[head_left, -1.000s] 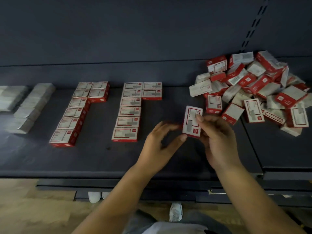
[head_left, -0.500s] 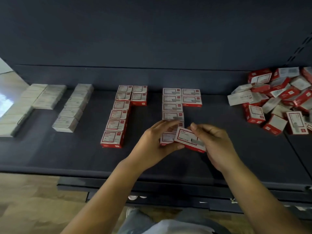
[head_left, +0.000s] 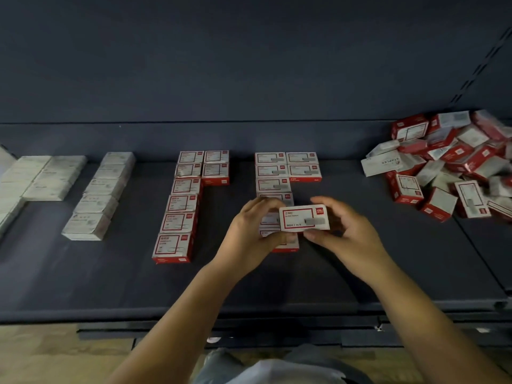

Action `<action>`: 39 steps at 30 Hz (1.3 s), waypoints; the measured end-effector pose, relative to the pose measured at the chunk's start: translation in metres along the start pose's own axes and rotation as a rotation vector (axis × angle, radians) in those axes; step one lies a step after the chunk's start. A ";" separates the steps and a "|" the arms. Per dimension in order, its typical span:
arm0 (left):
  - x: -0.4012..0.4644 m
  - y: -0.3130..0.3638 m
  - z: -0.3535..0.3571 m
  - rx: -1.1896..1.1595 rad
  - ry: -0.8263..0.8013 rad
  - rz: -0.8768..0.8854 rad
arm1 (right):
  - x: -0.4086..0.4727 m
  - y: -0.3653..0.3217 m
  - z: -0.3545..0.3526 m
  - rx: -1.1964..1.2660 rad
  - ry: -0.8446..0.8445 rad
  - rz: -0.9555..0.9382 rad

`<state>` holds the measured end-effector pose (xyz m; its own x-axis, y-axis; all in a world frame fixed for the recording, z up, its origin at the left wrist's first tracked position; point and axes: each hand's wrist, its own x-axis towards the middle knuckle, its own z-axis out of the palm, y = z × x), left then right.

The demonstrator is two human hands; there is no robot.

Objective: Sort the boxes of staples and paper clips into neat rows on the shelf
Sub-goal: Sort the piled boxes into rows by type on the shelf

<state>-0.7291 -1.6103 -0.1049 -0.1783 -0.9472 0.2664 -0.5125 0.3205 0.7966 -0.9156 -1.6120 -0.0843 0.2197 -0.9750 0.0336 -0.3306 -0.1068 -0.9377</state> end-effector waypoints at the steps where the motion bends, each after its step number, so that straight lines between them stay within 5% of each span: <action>1: 0.003 -0.002 0.002 0.009 -0.001 -0.006 | 0.004 0.005 -0.001 -0.080 0.014 -0.017; 6: 0.023 -0.017 0.007 0.172 0.002 -0.133 | 0.038 0.042 -0.011 -0.433 0.117 -0.108; 10: 0.038 -0.025 0.010 0.271 0.019 -0.298 | 0.068 0.062 -0.013 -0.591 0.173 -0.010; 35: 0.038 -0.030 0.013 0.309 0.012 -0.322 | 0.086 0.062 0.004 -0.782 0.293 -0.057; 39: 0.036 -0.022 0.015 0.475 -0.019 -0.271 | 0.071 0.062 -0.004 -0.827 0.283 -0.150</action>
<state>-0.7369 -1.6510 -0.1213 0.0002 -0.9974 0.0720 -0.8644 0.0360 0.5016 -0.9239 -1.6887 -0.1390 0.1147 -0.9394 0.3229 -0.8981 -0.2370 -0.3705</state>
